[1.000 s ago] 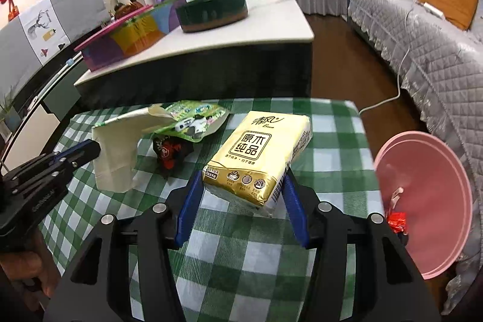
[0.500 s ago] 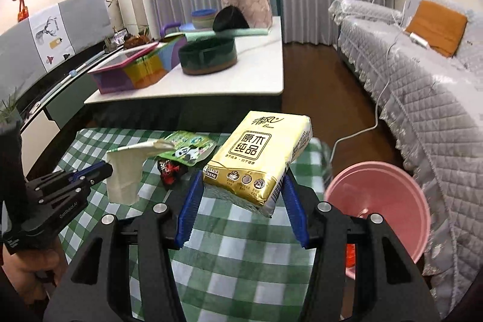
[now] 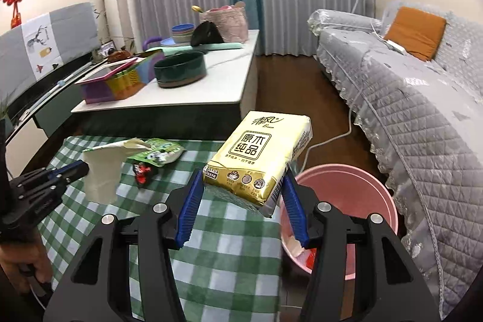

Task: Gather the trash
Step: 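Carry the tissue pack and white bag over the pink bucket and open both tools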

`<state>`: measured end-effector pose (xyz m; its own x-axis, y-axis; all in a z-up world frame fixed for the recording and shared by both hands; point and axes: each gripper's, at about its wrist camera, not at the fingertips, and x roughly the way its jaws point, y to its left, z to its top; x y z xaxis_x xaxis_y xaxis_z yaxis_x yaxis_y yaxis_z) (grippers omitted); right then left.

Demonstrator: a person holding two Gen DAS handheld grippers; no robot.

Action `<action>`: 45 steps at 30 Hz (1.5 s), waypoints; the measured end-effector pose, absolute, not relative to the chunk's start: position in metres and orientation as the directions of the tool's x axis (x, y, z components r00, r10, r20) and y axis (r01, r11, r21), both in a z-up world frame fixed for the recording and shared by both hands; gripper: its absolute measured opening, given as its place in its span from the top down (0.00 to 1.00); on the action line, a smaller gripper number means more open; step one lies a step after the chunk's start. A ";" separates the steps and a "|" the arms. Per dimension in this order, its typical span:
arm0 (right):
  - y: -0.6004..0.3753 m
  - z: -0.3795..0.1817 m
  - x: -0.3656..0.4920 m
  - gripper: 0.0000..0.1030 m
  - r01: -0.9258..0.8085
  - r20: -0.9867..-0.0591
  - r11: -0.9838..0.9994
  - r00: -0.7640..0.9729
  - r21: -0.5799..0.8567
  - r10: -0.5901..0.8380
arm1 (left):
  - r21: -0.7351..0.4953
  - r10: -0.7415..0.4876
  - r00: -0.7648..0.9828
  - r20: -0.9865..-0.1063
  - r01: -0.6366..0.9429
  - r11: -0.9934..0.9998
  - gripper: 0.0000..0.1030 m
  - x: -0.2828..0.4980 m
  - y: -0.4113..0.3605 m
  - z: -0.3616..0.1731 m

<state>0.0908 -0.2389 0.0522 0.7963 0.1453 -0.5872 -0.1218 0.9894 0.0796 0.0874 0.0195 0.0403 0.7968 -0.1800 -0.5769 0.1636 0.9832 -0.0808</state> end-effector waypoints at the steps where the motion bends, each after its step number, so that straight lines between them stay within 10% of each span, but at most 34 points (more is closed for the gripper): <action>1: -0.242 0.052 0.090 0.49 -0.114 -0.586 0.990 0.799 0.077 0.138 | -0.080 -0.184 0.796 -0.577 0.168 0.982 0.95 0.087 0.016 0.040; 45: -0.376 0.023 0.115 0.49 0.183 -0.615 0.979 0.783 0.091 -0.090 | -0.197 -0.403 0.687 -0.604 0.360 0.912 0.95 0.147 -0.161 0.039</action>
